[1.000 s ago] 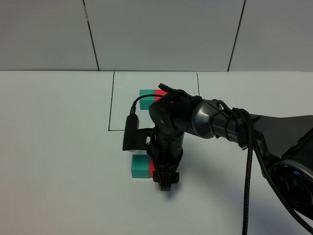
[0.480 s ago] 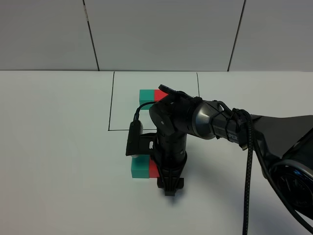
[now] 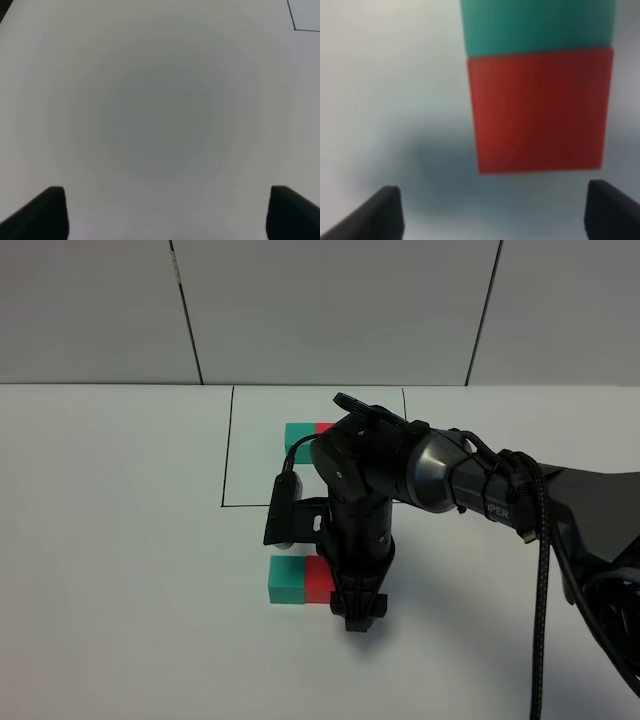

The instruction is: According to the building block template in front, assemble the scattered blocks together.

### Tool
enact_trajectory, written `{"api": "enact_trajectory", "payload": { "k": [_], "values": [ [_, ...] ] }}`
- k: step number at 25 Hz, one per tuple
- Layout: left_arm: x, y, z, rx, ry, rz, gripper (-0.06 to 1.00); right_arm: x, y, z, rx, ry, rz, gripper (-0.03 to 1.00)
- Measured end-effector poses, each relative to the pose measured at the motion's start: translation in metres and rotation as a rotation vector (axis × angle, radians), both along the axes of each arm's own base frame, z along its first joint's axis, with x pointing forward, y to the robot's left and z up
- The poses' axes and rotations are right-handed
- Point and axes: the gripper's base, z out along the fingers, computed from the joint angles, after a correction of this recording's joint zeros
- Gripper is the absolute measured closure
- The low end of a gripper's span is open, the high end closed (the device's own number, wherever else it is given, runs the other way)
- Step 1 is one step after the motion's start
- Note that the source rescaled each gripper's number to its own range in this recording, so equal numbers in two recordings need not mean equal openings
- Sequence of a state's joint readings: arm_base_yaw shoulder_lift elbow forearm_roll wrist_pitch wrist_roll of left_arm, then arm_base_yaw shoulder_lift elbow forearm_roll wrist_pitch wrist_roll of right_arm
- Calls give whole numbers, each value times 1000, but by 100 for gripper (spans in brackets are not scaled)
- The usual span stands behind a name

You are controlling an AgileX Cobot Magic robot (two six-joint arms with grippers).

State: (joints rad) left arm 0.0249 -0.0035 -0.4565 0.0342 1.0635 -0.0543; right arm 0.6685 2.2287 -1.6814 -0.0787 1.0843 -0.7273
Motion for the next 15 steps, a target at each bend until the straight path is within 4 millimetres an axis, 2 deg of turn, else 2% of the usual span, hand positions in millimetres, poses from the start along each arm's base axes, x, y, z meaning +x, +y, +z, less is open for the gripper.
{"api": "enact_trajectory", "payload": {
  "k": [6,15],
  "values": [
    [0,0,0,0,0,0,3,-5,-4,19,-8,5,-35,-1],
    [0,0,0,0,0,0,3,-16,-13,75,41,-42,-161,-1]
  ]
}}
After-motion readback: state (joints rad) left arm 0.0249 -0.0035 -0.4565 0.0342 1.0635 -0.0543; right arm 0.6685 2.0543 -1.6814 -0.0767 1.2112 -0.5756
